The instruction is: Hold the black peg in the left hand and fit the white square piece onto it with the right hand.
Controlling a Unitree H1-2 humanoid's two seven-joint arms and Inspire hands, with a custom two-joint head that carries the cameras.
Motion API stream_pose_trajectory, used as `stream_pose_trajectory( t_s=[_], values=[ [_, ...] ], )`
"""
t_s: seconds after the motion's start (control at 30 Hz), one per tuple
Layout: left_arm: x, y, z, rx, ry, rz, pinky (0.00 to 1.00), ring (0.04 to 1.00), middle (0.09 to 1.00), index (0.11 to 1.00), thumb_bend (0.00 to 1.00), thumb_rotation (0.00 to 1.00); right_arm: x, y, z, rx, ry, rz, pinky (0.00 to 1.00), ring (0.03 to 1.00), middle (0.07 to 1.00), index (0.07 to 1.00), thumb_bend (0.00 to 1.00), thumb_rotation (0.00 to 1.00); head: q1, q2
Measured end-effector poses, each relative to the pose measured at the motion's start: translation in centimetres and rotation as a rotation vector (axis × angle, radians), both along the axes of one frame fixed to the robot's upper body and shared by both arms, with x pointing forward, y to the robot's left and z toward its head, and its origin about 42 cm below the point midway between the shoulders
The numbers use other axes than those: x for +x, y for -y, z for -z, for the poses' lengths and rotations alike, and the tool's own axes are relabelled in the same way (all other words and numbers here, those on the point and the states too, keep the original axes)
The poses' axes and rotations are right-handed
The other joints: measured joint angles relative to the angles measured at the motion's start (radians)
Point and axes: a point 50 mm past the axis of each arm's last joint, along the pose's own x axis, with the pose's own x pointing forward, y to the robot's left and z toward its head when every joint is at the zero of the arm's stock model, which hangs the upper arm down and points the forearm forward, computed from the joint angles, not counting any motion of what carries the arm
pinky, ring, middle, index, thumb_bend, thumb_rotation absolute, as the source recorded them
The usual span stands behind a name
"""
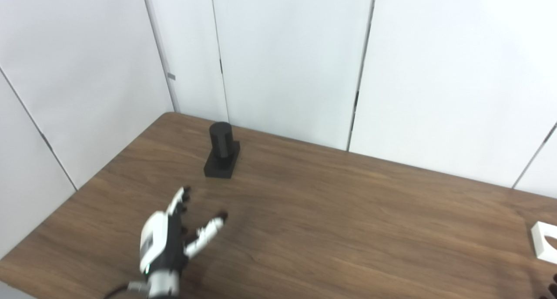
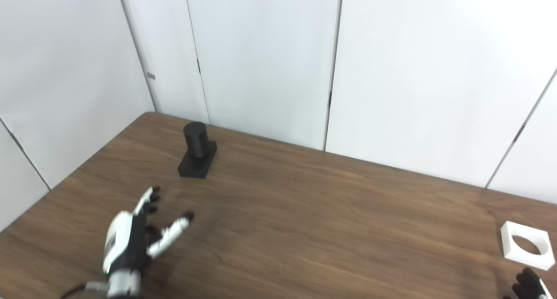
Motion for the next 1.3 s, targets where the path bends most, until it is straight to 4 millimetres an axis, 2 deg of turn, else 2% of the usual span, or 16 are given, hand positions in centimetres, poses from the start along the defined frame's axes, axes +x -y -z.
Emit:
stream_pose_trajectory(
  t_s=[0.1, 0.27, 0.43, 0.5, 0.6, 0.8, 0.97, 1.3],
  values=[
    [1.5, -0.3, 0.4, 0.043, -0.021, -0.005, 0.71, 0.855, 0.904, 0.900, 0.92, 0.61, 0.0, -0.1, 0.0, 0.000, 0.003, -0.002, 0.91, 0.941, 0.925, 0.907, 0.77, 1.00, -0.002, 0.002],
    [3.2, -2.4, 0.9, 0.191, -0.090, -0.050, 0.85, 0.921, 0.923, 0.902, 0.96, 0.70, -0.1, -0.1, 0.0, -0.002, 0.010, -0.003, 0.89, 0.920, 0.908, 0.895, 0.73, 1.00, -0.003, 0.003],
    [4.6, -4.6, 1.3, 0.297, -0.157, -0.083, 0.91, 0.945, 0.935, 0.883, 0.97, 0.73, -0.2, 0.0, 0.0, -0.001, 0.007, 0.001, 0.87, 0.913, 0.904, 0.895, 0.75, 1.00, -0.006, 0.005],
    [5.4, -4.9, 1.5, 0.328, -0.191, -0.088, 0.96, 0.962, 0.945, 0.886, 0.97, 0.75, -0.2, 0.0, 0.0, -0.002, 0.008, 0.002, 0.85, 0.907, 0.899, 0.888, 0.75, 1.00, -0.006, 0.006],
    [6.9, -5.1, 1.5, 0.380, -0.236, -0.084, 1.00, 0.975, 0.950, 0.900, 0.98, 0.78, -0.2, 0.0, 0.0, -0.003, 0.009, 0.005, 0.82, 0.898, 0.890, 0.880, 0.77, 1.00, -0.008, 0.008],
    [9.1, -5.7, 0.8, 0.480, -0.283, -0.112, 1.00, 0.982, 0.949, 0.903, 0.98, 0.78, -0.2, 0.0, -0.2, -0.001, 0.001, 0.013, 0.80, 0.890, 0.883, 0.873, 0.77, 1.00, -0.011, 0.011],
    [10.2, -5.9, 1.4, 0.474, -0.334, -0.105, 1.00, 0.967, 0.939, 0.883, 0.98, 0.79, -0.3, 0.0, -0.3, 0.003, -0.003, 0.015, 0.80, 0.889, 0.874, 0.865, 0.78, 1.00, -0.012, 0.011],
    [13.2, -4.6, 1.0, 0.461, -0.344, -0.077, 0.94, 0.944, 0.918, 0.868, 1.00, 0.79, -0.3, -0.1, -0.3, 0.005, -0.003, 0.013, 0.80, 0.885, 0.873, 0.861, 0.79, 1.00, -0.021, 0.014]
  ],
)
